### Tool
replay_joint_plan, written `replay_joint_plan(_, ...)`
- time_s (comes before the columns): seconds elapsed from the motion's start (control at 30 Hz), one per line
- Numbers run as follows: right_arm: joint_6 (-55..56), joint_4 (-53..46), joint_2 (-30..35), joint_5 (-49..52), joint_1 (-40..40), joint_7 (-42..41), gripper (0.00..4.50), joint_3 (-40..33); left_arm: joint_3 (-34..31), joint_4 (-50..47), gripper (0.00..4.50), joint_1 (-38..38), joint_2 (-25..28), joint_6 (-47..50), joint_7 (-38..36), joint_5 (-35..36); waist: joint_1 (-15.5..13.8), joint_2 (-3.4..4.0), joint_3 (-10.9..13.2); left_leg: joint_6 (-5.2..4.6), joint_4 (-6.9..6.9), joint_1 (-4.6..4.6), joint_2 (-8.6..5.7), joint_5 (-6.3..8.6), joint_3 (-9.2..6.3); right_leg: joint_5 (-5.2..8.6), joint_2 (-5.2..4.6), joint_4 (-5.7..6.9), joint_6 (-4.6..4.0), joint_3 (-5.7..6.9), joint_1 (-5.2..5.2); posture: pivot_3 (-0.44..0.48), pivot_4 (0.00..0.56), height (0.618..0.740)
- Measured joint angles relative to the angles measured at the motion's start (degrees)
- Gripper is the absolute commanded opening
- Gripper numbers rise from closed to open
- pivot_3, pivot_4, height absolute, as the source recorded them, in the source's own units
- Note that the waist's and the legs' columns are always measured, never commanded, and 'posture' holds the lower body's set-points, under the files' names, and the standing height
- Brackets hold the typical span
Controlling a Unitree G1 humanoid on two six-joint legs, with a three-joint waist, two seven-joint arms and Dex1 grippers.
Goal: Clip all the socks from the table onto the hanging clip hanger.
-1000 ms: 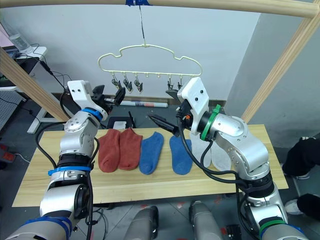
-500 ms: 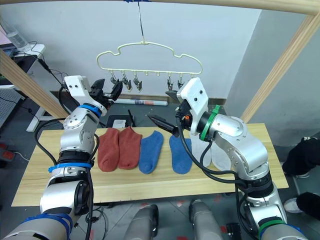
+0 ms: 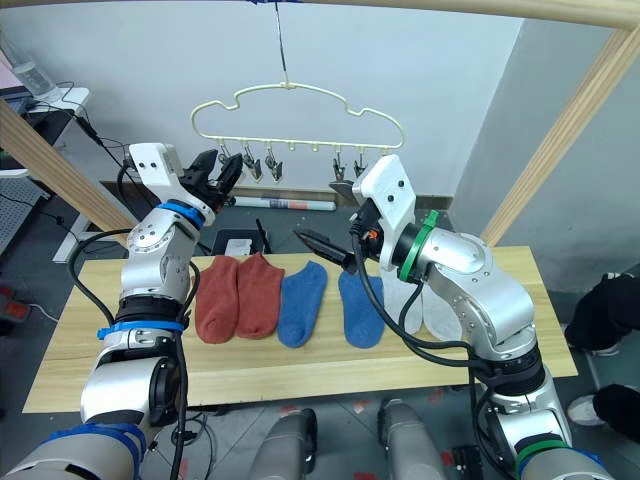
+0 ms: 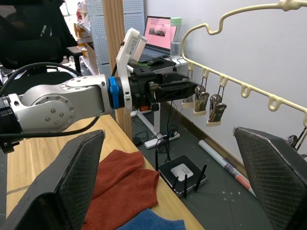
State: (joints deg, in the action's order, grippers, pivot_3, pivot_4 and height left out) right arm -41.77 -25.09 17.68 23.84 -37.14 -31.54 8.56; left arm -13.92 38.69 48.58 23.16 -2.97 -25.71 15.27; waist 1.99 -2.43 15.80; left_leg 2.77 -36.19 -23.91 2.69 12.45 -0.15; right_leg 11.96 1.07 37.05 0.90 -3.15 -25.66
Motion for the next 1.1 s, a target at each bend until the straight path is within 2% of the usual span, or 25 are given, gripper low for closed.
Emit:
replay_joint_plan(0.33,0.0,0.0,0.0,0.0,0.0,0.4,4.50,0.0,-0.1,-0.1,2.37,0.1,0.0,0.0,0.1,0.2,0.0,0.00,0.0,0.00,0.00,-0.01,0.00,0.00,-0.02,0.00,0.00,0.00,0.00,0.03,0.00,-0.055,0.296,0.740)
replay_joint_plan(0.53,0.1,0.0,0.0,0.0,0.0,0.5,4.50,0.0,-0.1,-0.5,0.66,0.1,0.0,0.0,-0.3,0.3,0.0,0.00,0.0,0.00,0.00,-0.02,0.00,0.00,-0.03,0.00,0.00,0.00,0.00,0.04,0.00,-0.049,0.300,0.740)
replay_joint_plan(0.7,0.1,0.2,0.0,0.0,0.0,0.5,4.50,0.0,-0.1,-2.6,0.13,0.1,0.0,0.2,-0.3,0.4,0.0,0.00,0.0,0.00,0.00,-0.02,0.00,0.00,-0.04,0.00,0.00,0.00,0.00,0.04,0.00,-0.049,0.300,0.740)
replay_joint_plan(0.87,0.6,0.5,0.4,-0.2,0.5,0.5,4.50,0.0,0.0,-4.2,0.00,-0.4,0.0,1.7,-0.2,0.5,-0.1,0.00,0.0,0.00,0.00,-0.04,0.00,0.00,-0.08,0.00,0.00,-0.01,0.00,0.08,0.00,-0.034,0.302,0.740)
replay_joint_plan(0.93,1.2,0.8,2.4,-1.3,2.8,0.4,4.50,0.1,0.1,-6.3,0.00,-1.0,0.2,4.3,-0.2,0.5,-0.2,0.00,0.0,0.00,0.01,-0.07,-0.01,0.00,-0.11,0.01,-0.04,-0.03,0.01,0.12,0.00,-0.028,0.304,0.740)
replay_joint_plan(1.07,1.2,7.3,9.7,-6.3,9.4,1.2,4.50,-0.7,0.6,-14.7,0.00,-4.6,3.9,14.7,-3.1,2.6,-0.2,0.01,0.1,0.01,0.03,-0.08,-0.09,0.00,-0.10,0.05,-0.16,-0.03,0.08,0.13,0.00,-0.021,0.306,0.740)
replay_joint_plan(1.1,2.3,11.7,12.0,-7.7,10.9,1.1,4.50,-0.9,0.8,-18.8,0.00,-6.1,6.3,21.5,-5.1,4.7,-0.1,0.01,0.1,0.01,0.03,-0.06,-0.09,0.00,-0.09,0.05,-0.15,-0.01,0.08,0.12,0.00,-0.021,0.306,0.740)
